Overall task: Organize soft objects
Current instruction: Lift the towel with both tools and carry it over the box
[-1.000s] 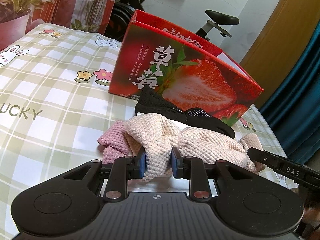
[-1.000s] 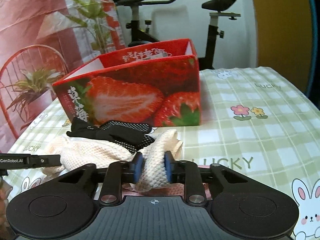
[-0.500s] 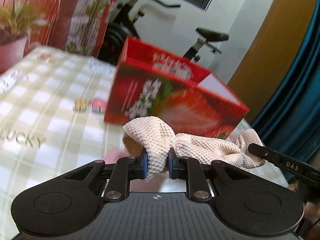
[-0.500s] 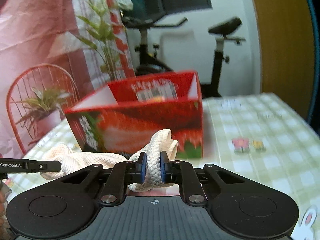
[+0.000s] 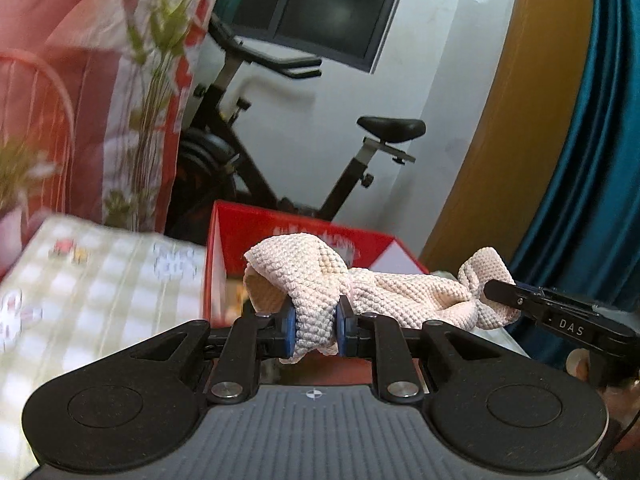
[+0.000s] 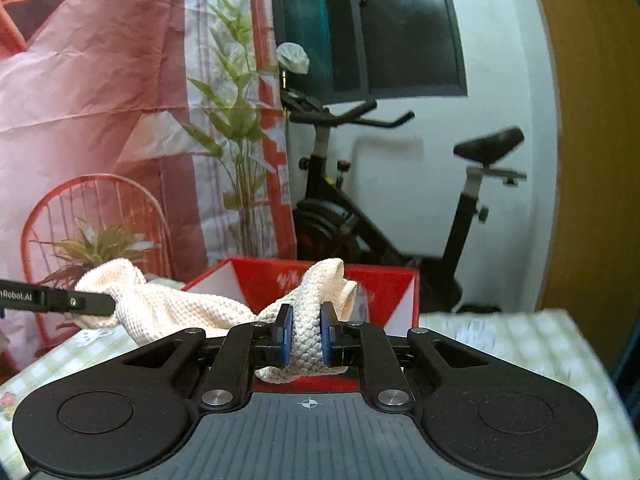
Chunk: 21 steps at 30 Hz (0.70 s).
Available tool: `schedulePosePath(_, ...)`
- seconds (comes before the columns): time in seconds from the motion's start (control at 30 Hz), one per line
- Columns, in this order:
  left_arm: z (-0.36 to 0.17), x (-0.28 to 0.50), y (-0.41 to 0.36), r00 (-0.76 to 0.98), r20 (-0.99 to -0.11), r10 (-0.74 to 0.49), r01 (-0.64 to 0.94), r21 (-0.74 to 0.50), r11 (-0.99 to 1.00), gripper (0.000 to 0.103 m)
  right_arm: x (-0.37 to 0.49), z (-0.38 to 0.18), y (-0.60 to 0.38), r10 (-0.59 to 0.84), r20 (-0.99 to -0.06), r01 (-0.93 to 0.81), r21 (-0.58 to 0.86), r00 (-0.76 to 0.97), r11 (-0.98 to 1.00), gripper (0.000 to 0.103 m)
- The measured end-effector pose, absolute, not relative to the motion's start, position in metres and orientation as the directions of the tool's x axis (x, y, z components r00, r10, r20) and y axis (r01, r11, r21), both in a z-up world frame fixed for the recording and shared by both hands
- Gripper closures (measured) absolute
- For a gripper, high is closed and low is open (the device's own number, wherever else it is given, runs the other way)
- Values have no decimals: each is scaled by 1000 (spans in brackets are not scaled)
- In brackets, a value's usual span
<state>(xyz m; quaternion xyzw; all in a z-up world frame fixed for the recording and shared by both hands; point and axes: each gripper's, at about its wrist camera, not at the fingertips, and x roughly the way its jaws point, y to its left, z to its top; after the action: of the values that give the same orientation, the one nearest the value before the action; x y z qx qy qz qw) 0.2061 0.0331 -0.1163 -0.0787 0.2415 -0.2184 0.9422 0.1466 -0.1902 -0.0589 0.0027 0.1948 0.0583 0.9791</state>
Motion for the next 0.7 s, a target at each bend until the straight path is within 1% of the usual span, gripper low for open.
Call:
schedulePosePath(0.2,-110,267,19,782,-465,-414,335,-246,909,83,213,-53,-193,75,-411,-92,-23,908,995,90)
schedulePosePath(0.33,-111,308,16,744,-512,-429,323,-287,902,83,256,-57,-192,65,-440,-97,-51,896,994,90)
schedulePosePath(0.57,-127,350,0,711,-589,-385,328,-206,922,83,319,-80,-188,42,-537,-117,-105,842,988,90)
schedulePosePath(0.7,-138,368,-10,686,-628,-366,323,-188,928,83,342,-93,-185,22,-581,-130,-146,814,981,90)
